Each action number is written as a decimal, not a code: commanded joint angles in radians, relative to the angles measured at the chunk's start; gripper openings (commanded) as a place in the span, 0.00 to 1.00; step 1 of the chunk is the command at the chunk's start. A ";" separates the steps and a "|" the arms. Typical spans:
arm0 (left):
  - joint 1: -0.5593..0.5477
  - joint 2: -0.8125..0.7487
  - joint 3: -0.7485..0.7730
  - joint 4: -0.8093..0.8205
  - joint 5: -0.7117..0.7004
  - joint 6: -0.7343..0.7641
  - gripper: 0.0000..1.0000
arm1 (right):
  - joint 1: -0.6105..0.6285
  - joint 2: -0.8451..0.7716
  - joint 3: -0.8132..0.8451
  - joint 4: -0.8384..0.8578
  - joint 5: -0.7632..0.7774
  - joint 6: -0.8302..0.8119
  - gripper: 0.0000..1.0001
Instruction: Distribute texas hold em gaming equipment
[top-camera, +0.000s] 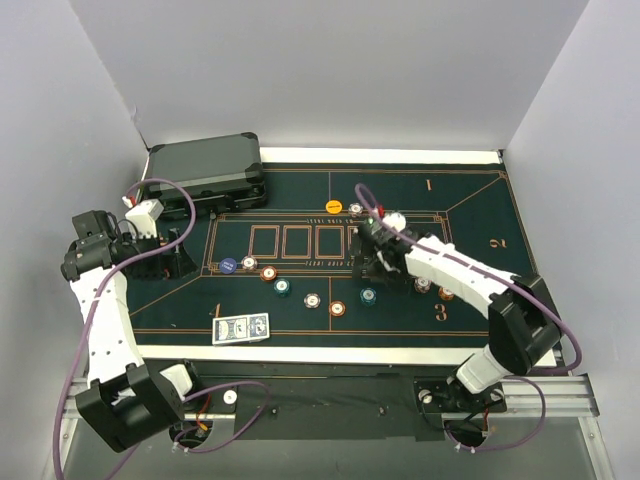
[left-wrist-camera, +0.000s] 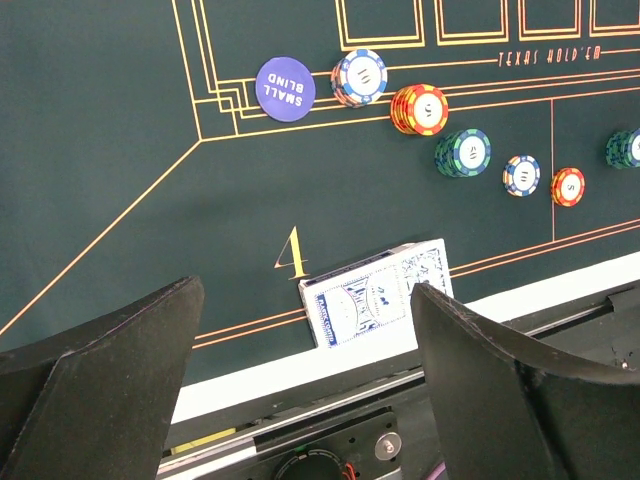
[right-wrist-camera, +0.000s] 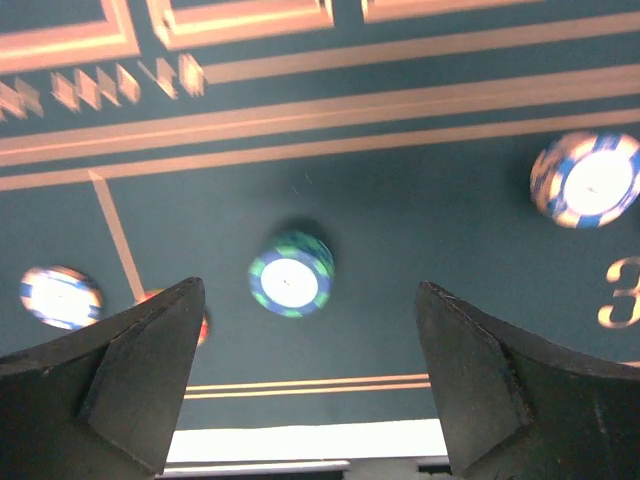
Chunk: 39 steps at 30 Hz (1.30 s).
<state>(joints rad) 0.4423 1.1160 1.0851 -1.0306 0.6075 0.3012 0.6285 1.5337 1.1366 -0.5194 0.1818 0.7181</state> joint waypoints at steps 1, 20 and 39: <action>0.007 -0.039 0.006 -0.029 0.026 0.026 0.96 | 0.071 -0.017 -0.138 0.050 0.042 0.096 0.82; 0.006 -0.067 0.012 -0.056 0.026 0.038 0.96 | 0.140 0.138 -0.120 0.085 0.081 0.118 0.75; 0.006 -0.059 -0.008 -0.031 0.014 0.033 0.96 | 0.125 0.132 -0.141 0.075 0.053 0.116 0.44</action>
<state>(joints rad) 0.4423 1.0588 1.0775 -1.0801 0.6067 0.3256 0.7597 1.6909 0.9855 -0.4072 0.2226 0.8303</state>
